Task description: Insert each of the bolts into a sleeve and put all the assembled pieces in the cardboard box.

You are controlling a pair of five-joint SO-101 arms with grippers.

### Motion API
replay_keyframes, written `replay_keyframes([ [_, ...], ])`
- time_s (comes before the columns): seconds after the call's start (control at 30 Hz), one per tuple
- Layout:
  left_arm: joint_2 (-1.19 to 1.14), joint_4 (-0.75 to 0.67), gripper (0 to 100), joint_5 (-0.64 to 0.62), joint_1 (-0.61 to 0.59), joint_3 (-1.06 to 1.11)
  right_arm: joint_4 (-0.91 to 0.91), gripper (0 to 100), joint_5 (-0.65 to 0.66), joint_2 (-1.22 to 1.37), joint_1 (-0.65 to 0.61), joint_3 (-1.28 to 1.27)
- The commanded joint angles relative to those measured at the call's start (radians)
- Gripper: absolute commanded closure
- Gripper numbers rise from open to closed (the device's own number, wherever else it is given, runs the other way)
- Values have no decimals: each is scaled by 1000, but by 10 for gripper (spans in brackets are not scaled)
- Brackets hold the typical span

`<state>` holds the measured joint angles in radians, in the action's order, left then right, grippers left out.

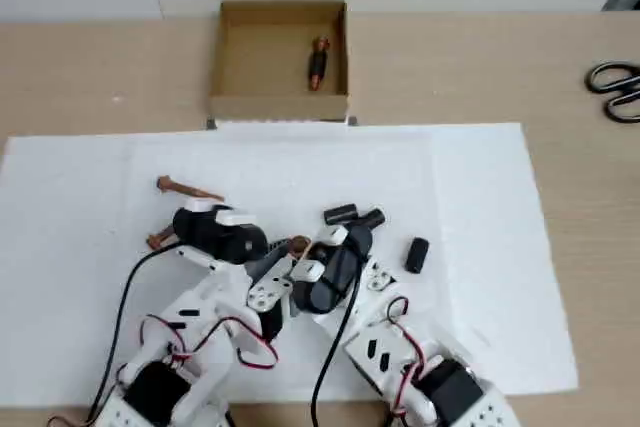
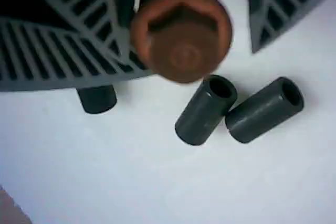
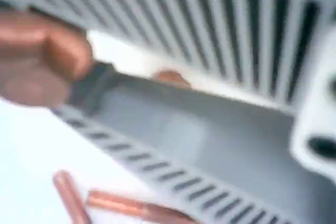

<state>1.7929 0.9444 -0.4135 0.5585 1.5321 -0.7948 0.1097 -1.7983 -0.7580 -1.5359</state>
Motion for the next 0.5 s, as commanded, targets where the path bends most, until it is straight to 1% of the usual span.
replay_keyframes([
  [0.0,0,14,852,26,5,10,45,996,6,-10,5,83],
  [0.23,-5,14,852,40,5,-104,47,996,5,-10,5,57],
  [0.47,-5,14,852,40,5,-160,53,996,5,-10,5,34],
])
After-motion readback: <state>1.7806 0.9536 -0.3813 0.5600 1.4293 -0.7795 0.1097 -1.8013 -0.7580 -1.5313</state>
